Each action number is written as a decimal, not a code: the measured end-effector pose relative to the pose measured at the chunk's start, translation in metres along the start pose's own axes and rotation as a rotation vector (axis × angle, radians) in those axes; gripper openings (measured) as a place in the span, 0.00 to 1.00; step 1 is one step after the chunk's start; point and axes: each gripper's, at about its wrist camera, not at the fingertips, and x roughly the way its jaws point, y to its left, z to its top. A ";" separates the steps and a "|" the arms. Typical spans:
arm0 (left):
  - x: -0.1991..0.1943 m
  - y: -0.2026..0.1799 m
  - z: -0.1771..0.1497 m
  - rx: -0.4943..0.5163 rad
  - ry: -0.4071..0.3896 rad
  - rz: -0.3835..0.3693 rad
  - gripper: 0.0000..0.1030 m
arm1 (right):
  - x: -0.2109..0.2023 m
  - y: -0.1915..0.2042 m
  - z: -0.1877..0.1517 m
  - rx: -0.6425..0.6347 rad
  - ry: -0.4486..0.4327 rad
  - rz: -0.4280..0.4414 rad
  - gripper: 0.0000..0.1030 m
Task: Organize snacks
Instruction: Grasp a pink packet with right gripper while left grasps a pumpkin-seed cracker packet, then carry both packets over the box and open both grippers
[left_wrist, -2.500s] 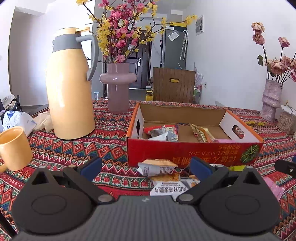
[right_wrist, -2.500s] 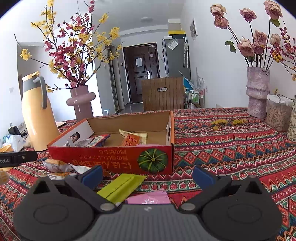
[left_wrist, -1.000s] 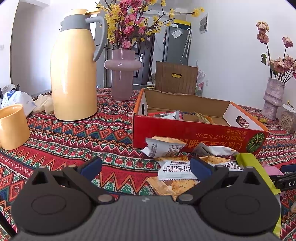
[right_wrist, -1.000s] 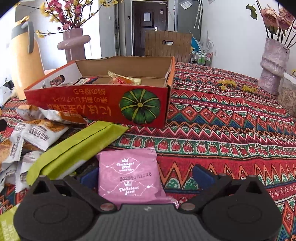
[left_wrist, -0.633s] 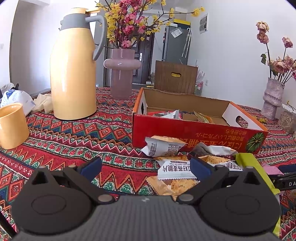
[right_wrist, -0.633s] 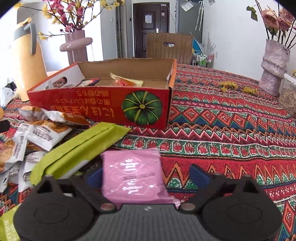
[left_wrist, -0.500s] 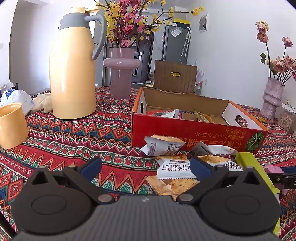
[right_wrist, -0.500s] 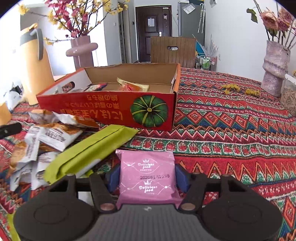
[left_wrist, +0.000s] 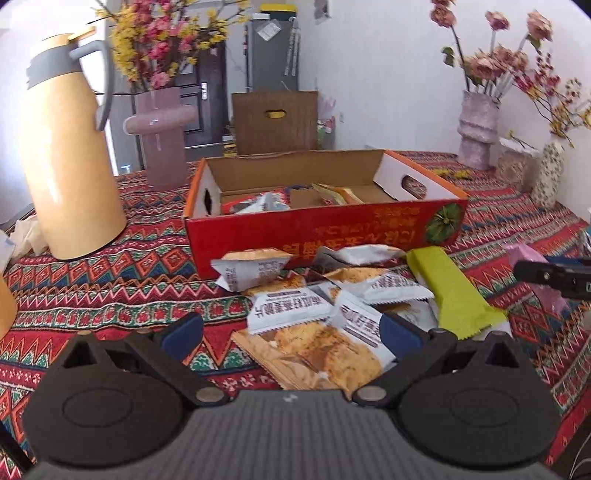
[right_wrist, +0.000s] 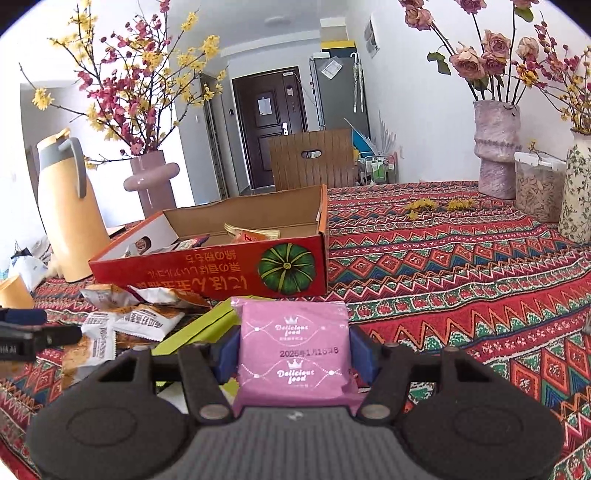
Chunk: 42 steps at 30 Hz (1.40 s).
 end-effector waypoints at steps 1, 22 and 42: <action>0.000 -0.004 0.000 0.020 0.009 -0.008 1.00 | 0.000 -0.001 0.000 0.010 0.003 0.010 0.59; 0.019 -0.019 -0.001 0.122 0.123 -0.174 0.60 | -0.008 -0.006 -0.012 0.057 0.006 0.050 0.59; -0.009 -0.004 0.008 -0.032 -0.032 -0.113 0.45 | -0.012 0.004 -0.006 0.037 -0.023 0.069 0.59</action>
